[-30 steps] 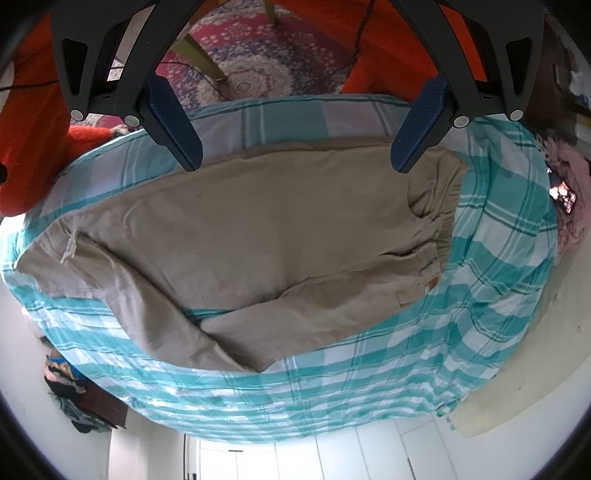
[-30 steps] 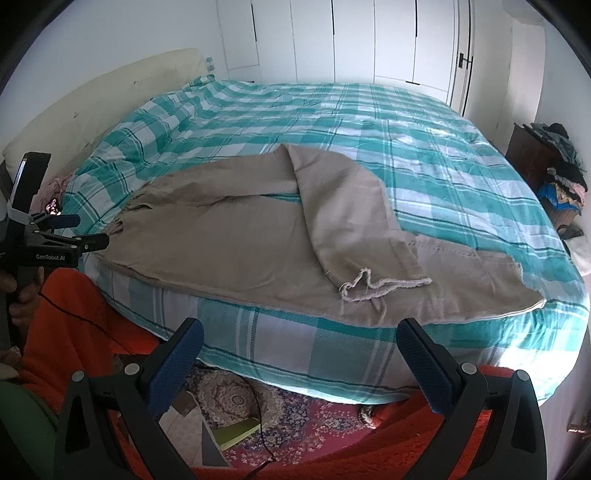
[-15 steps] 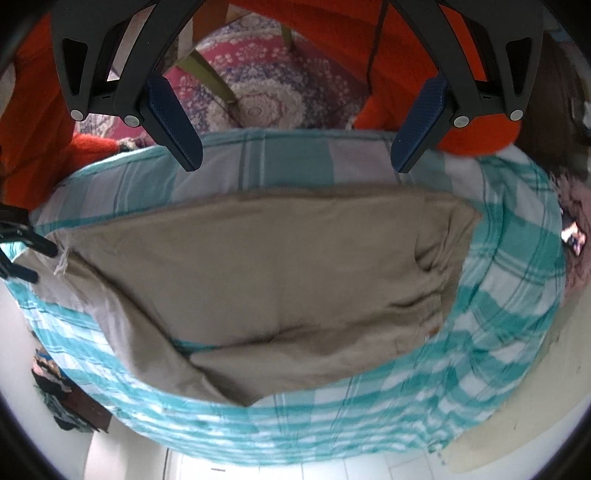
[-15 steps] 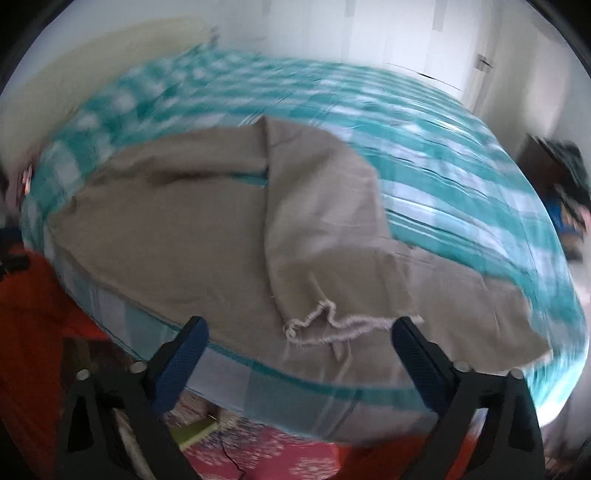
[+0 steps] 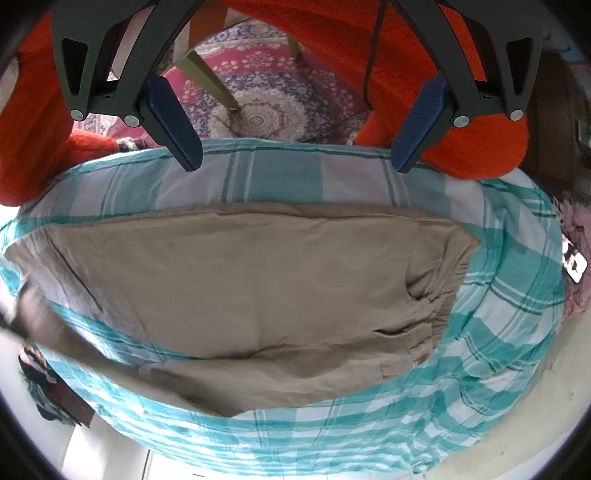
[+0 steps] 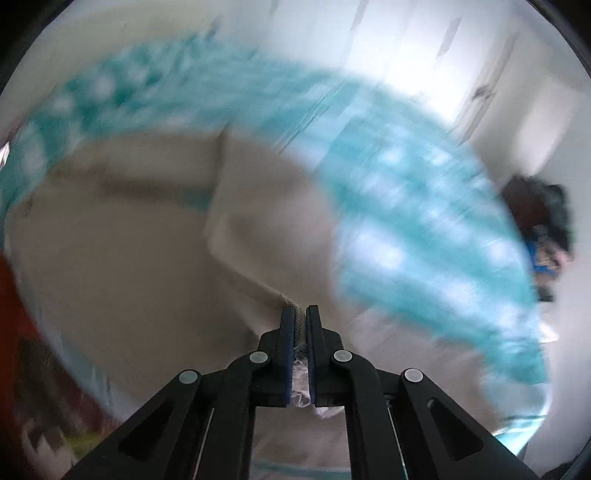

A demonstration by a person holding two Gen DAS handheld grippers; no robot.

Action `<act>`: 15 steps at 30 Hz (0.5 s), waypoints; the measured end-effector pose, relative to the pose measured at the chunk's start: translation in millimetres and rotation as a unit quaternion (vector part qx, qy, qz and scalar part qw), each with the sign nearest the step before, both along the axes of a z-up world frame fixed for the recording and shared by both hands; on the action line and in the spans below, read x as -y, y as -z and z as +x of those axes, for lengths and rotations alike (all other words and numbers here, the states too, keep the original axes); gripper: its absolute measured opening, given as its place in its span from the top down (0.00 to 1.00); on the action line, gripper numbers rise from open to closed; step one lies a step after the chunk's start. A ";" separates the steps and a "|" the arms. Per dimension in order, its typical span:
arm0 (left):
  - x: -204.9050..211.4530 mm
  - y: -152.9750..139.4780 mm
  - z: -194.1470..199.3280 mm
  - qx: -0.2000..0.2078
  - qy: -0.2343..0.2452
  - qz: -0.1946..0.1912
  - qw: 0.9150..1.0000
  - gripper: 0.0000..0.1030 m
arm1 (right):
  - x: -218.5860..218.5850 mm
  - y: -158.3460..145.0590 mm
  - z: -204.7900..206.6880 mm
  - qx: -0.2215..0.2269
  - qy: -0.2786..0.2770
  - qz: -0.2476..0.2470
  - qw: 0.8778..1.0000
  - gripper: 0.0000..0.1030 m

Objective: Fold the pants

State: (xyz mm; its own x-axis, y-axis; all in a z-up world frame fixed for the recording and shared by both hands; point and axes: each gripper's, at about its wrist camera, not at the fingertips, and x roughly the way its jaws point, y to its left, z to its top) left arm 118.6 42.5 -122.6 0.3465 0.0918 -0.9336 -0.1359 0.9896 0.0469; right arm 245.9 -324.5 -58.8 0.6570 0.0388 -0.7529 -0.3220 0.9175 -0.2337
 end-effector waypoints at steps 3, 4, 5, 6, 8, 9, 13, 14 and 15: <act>6.7 4.9 3.8 -0.006 0.010 -0.005 1.000 0.01 | 21.1 -53.9 0.3 0.068 0.031 0.018 0.997 0.95; 8.8 5.9 4.8 -0.007 0.014 -0.004 1.000 0.01 | 22.1 -66.9 -3.0 0.080 0.028 0.019 0.996 0.95; 11.3 7.3 6.2 -0.007 0.019 -0.003 1.000 0.01 | 18.0 -72.0 -5.6 0.078 0.018 0.017 0.997 0.95; 13.1 8.8 7.2 -0.008 0.023 -0.002 1.000 0.01 | 10.5 -74.0 -13.1 0.069 -0.002 0.014 0.997 0.95; 16.2 14.0 11.2 -0.015 0.029 0.001 0.999 0.01 | -8.8 -63.3 -26.7 0.037 -0.054 -0.009 0.998 0.95; 17.0 16.1 12.7 -0.017 0.030 0.002 0.999 0.01 | -19.4 -54.4 -35.0 0.017 -0.081 -0.024 0.996 0.95; 20.0 30.0 23.7 -0.036 0.036 -0.001 0.999 0.01 | -35.1 -25.9 -58.8 -0.039 -0.136 -0.030 0.990 0.95; 20.7 33.4 26.8 -0.042 0.038 -0.003 0.998 0.01 | -32.2 -23.1 -55.3 -0.050 -0.139 -0.023 0.989 0.95; 21.7 36.6 30.6 -0.048 0.040 -0.005 0.998 0.01 | -27.6 -25.4 -44.2 -0.061 -0.138 -0.011 0.988 0.95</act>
State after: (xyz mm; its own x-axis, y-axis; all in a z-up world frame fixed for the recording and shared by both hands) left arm 149.2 20.8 -159.2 0.2617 0.0589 -0.9633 -0.0525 0.9975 0.0467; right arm 201.7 -296.9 -33.4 0.5279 0.1879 -0.8282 -0.5870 0.7855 -0.1959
